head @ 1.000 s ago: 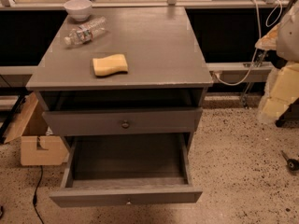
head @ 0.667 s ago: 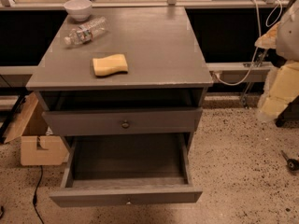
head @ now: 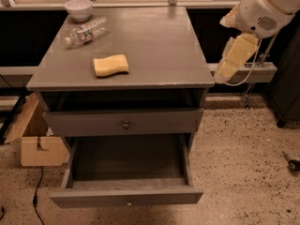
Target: Place sponge into middle drawer
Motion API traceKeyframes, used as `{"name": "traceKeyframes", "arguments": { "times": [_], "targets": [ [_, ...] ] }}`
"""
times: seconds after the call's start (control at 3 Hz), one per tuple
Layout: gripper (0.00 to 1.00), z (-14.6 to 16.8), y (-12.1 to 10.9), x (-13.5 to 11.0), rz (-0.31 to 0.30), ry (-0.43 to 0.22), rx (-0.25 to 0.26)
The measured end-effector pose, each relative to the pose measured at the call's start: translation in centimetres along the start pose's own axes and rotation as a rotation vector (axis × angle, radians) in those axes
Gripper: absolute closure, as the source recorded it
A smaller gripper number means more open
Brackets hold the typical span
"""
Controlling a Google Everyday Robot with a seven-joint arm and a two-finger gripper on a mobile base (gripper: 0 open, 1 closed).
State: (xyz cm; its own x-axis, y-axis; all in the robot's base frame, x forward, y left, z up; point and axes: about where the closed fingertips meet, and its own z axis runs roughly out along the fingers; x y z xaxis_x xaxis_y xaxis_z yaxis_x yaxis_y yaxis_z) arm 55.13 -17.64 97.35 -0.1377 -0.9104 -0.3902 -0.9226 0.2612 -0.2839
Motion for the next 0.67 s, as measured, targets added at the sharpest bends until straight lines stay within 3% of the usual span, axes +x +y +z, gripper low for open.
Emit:
{"name": "traceKeyframes", "arguments": {
  "times": [0.33, 0.67],
  "targets": [
    [0.00, 3.9, -4.2, -4.5, 0.008, -0.120, -0.016],
    [0.00, 8.4, -6.0, -9.2, 0.005, -0.198, -0.070]
  ]
}}
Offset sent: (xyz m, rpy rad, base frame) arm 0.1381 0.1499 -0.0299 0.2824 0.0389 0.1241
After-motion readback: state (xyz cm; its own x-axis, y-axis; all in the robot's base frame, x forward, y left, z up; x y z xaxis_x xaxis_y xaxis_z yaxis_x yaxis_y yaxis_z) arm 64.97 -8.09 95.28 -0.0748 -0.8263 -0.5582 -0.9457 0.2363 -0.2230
